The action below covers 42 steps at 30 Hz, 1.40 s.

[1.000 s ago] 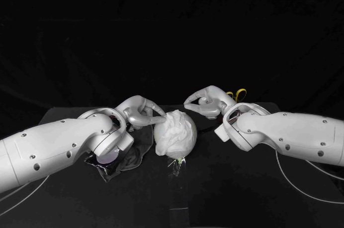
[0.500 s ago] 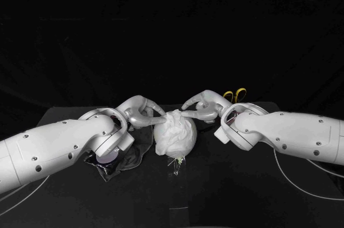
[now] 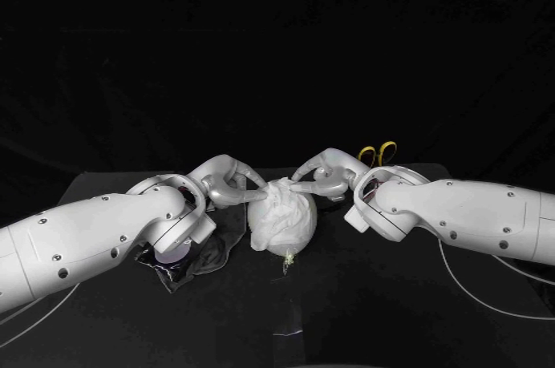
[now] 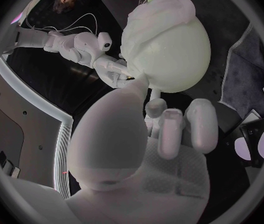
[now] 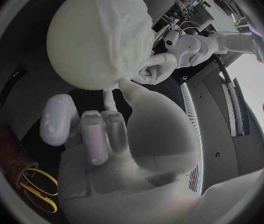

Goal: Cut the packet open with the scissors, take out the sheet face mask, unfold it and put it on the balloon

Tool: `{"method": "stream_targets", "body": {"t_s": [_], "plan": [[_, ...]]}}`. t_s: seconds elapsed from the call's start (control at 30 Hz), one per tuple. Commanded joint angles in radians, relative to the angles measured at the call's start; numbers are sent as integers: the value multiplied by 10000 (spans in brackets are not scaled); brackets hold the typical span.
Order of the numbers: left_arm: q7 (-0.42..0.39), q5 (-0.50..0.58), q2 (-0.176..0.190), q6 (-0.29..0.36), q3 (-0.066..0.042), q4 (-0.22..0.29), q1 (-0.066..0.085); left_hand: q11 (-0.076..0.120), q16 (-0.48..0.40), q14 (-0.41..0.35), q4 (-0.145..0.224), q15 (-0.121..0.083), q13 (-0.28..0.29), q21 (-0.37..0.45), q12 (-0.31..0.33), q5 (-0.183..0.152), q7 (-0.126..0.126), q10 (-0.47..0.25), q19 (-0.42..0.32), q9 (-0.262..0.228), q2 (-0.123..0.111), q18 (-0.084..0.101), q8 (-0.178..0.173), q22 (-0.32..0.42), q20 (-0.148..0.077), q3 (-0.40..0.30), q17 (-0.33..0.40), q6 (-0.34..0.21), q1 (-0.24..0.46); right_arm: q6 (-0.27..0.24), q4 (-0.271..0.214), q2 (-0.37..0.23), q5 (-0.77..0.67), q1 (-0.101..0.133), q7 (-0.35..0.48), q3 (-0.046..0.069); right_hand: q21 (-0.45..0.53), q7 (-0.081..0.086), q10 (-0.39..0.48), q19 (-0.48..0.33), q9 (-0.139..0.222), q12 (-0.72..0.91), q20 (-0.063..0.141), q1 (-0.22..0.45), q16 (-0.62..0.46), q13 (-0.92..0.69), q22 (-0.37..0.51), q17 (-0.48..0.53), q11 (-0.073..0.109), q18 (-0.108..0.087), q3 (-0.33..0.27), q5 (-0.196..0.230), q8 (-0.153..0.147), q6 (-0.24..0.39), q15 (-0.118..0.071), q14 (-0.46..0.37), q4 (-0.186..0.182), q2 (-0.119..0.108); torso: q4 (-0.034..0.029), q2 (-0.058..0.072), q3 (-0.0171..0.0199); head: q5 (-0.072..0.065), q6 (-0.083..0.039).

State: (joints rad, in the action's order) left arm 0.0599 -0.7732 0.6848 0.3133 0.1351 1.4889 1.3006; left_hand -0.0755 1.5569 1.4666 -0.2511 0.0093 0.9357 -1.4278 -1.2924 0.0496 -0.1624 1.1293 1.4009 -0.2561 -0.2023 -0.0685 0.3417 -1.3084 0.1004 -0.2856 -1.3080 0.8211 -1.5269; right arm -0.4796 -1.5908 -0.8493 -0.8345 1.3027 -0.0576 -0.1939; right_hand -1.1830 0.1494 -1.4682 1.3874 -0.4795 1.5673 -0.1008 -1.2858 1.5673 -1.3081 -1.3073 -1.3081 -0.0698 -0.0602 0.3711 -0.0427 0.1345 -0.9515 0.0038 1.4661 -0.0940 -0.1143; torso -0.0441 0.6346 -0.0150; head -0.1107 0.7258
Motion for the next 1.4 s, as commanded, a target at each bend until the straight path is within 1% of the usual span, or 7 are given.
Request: {"method": "stream_targets", "body": {"t_s": [0.03,0.13,0.33,0.57,0.83,1.13,1.4], "plan": [[168,-139,-18,-130,-8,20,-4,-55,40,876,64,27,21,-63,16,-12,-8,49,21,12,-18,79,-16,2,24,-7,-2078,5,-108,427,28,23,-143,-21,-125,-2,-71,-36,-1026,47,-21,35,-67,-35,35,-2627,-1610,-2626,50,-157,-12,-54,70,-212,1,1047,-74,172,-5,-4,1,-5,7],[203,-153,-15,-161,-8,27,-5,-57,40,877,63,31,17,-68,16,-12,-8,53,27,12,-6,80,-5,-7,29,-9,-2080,45,-113,582,52,47,-149,-32,-172,-2,-111,-140,-1026,66,-45,35,-48,-34,35,-2627,-1620,-2626,134,-161,-18,-55,174,-481,-58,1047,-139,280,-2,-4,-2,-8,19],[243,-163,-14,-187,-8,40,-5,-57,43,882,63,32,36,-74,7,-12,-8,70,34,14,3,82,2,-18,32,-10,-2098,72,-117,777,68,70,-244,-60,-260,-3,-243,-460,-1026,133,-124,35,95,-189,35,-2627,-1653,-2626,406,-148,12,-57,460,-1144,-270,1047,-167,494,-2,3,-3,-16,58],[268,-166,-22,-218,-8,48,-5,-57,44,883,62,33,43,-78,3,-12,-8,78,39,14,7,84,6,-24,34,-11,-2102,84,-118,664,64,88,-326,-83,-263,-3,-411,-666,-1026,220,-178,35,252,-417,35,-2627,-1697,-2626,593,-114,57,-57,624,-1456,-440,1047,-64,564,-4,0,-2,-8,99],[233,-149,-28,-237,-8,75,-5,-51,45,885,54,33,65,-90,-12,-12,5,110,52,17,24,87,27,-45,40,-9,-2106,158,-113,4,-2,84,-225,-104,-7,-3,-723,-801,-1026,380,-326,35,413,-949,35,-2627,-1780,-2626,735,-49,411,-59,846,-1632,-592,1047,341,736,0,-11,-1,-4,107],[167,-128,-37,-213,-8,101,-5,-8,42,883,21,4,60,-86,-16,-13,61,132,44,23,9,81,75,-33,31,30,-2099,312,-63,-823,-350,-31,-33,-129,628,-2,-926,-875,-1026,484,-641,35,491,-895,35,-2627,-1832,-2626,802,-6,692,-57,1183,-1794,-651,1047,528,653,0,-9,0,-2,121],[75,-103,-33,-170,-8,107,-6,-4,40,879,9,0,55,-90,-14,-13,65,132,50,27,-1,83,77,-41,28,45,-2087,328,-43,-1485,-699,-274,35,-138,923,-1,-955,-907,-1026,498,-873,35,520,-781,35,-2627,-1838,-2626,832,-1,856,-58,1347,-1759,-680,1047,566,625,-1,-16,-1,-1,114]]}}
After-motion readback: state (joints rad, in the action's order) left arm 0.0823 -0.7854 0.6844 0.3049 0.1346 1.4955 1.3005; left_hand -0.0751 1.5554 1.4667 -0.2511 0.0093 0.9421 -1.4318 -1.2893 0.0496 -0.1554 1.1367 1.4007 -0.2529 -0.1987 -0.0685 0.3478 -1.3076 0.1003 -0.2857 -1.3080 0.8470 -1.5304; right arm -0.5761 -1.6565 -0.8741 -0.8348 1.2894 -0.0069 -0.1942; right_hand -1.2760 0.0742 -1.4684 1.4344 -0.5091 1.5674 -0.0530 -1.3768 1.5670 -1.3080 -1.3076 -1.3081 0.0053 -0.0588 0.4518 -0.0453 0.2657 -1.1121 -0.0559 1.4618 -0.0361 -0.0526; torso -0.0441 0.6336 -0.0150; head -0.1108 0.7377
